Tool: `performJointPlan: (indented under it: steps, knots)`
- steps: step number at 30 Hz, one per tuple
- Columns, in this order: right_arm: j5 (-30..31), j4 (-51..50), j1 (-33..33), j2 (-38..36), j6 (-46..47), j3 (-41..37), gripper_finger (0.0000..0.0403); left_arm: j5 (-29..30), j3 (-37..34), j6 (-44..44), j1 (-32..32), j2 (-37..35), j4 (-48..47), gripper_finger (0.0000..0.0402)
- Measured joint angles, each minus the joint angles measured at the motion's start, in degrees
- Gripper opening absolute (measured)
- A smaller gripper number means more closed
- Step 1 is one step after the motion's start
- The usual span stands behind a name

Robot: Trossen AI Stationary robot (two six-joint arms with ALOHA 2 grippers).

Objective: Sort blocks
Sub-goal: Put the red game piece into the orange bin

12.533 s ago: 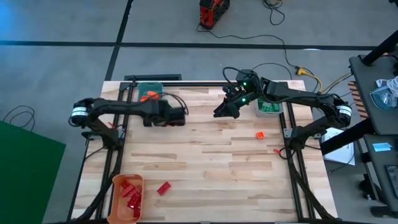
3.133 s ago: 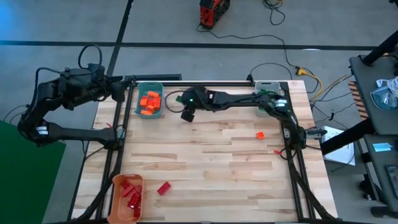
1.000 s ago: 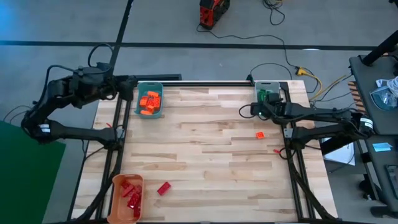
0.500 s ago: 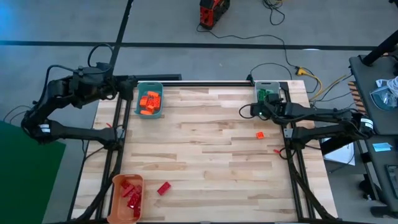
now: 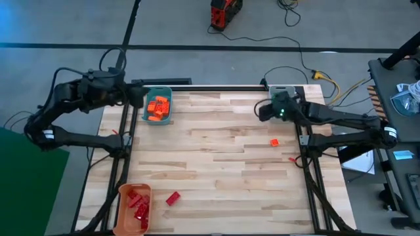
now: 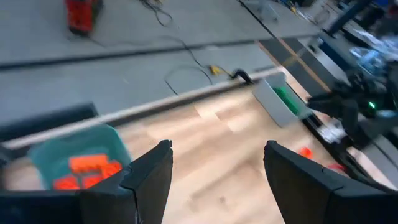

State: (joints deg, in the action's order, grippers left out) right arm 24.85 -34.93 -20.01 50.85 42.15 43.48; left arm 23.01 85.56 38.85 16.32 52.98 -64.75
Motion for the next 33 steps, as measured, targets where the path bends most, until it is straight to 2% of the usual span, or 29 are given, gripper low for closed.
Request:
performJointPlan:
  steps: [4,7,14,16,20,28,33]
  knots:
    - [-14.0,1.5,0.2,-0.2,-4.3,2.9,0.0152,-7.8,0.0,2.0,-1.4,1.6,-0.1,0.0228]
    - [-18.5,1.7,2.0,-1.3,-5.8,4.2,0.0143,-10.2,0.0,4.9,-4.7,3.2,-0.1,0.0228]
    - [-18.3,9.8,10.1,-8.2,-7.1,3.8,0.013,-9.0,0.0,14.0,-18.3,8.3,0.0,0.0228]
    - [-17.8,10.3,12.4,-9.2,-7.7,3.8,0.0126,-7.3,0.0,16.4,-22.5,10.3,0.1,0.0228]
    - [-16.4,10.1,15.5,-9.4,-8.6,3.7,0.0118,-7.6,0.0,20.4,-29.5,14.8,0.1,0.0228]
    - [-15.8,9.9,16.7,-7.6,-11.5,3.7,0.0105,-16.0,0.0,29.5,-43.7,26.9,6.3,0.0228]
    - [-15.8,9.9,16.7,-7.6,-13.8,3.6,0.0106,-18.4,0.0,35.9,-49.2,33.1,12.0,0.0228]
